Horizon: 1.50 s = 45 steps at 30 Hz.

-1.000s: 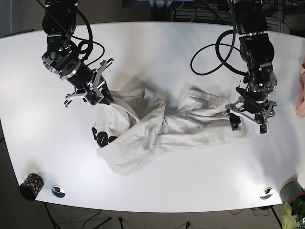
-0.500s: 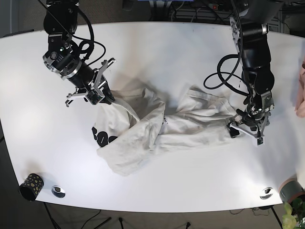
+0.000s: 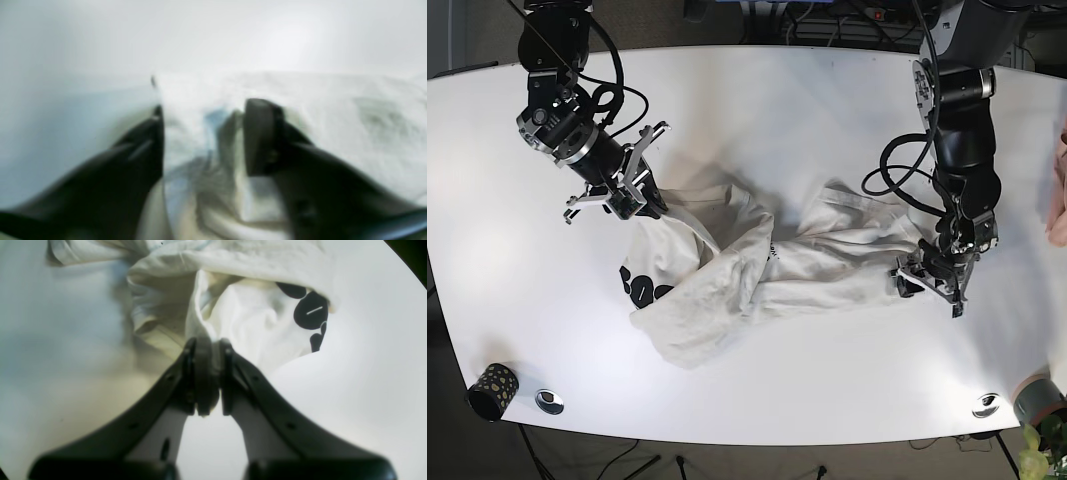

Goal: Fold the T-shirt properly
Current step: 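Reach the left gripper down and grasp the white shirt's other edge, then lift the white shirt with both grippers and shake it out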

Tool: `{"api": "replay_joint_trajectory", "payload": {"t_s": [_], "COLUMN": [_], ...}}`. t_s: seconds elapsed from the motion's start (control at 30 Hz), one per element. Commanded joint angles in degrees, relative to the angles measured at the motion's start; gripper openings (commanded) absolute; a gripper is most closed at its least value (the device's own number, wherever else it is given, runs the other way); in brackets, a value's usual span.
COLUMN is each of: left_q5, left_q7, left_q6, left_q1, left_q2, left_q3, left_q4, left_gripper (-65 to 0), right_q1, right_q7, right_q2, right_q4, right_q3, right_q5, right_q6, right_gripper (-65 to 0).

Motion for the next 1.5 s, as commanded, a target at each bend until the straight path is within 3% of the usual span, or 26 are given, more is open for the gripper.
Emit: {"api": "replay_joint_trajectory", "payload": {"t_s": [0.0, 0.03, 0.23, 0.5, 0.73, 1.0, 1.47], "left_q5": [0.06, 0.15, 0.06, -0.12, 0.06, -0.03, -0.03], "left_q7": [0.18, 0.18, 0.79, 9.58, 14.24, 14.95, 14.95], "left_q6": [-0.47, -0.47, -0.47, -0.56, -0.56, -0.47, -0.47], "left_q1": [-1.10, -1.10, -0.13, 1.19, -2.07, -9.72, -25.45], "left_q2": [-0.19, -0.19, -1.86, -5.29, -7.75, -11.09, -16.81], "left_q3": [0.05, 0.05, 0.05, -0.04, -0.31, -0.31, -0.39], "left_q4": [0.35, 0.44, 6.95, 23.74, 30.33, 30.33, 21.19], "left_gripper": [-60.1, -65.0, -65.0, -65.0, -65.0, -65.0, -65.0], "right_q1": [0.93, 1.28, 4.63, 15.88, 28.45, 42.95, 64.93], "right_q7": [1.31, 1.31, 1.23, -4.75, -7.04, -7.04, -11.17], "right_q2": [0.56, 0.47, -1.73, -1.47, 0.82, 4.78, 10.23], "right_q4": [0.55, 0.29, -1.21, -1.91, -7.98, -18.00, -34.26], "right_q3": [0.76, 1.29, 5.42, 6.91, 6.91, 6.65, 6.47], "right_q5": [0.59, 0.85, -0.29, -3.19, -3.11, -3.11, -3.02], "right_q6": [-0.10, -0.10, -0.10, -0.10, -0.10, -0.10, -0.10], "right_gripper": [-65.0, -65.0, -65.0, -65.0, -65.0, -65.0, -65.0]}}
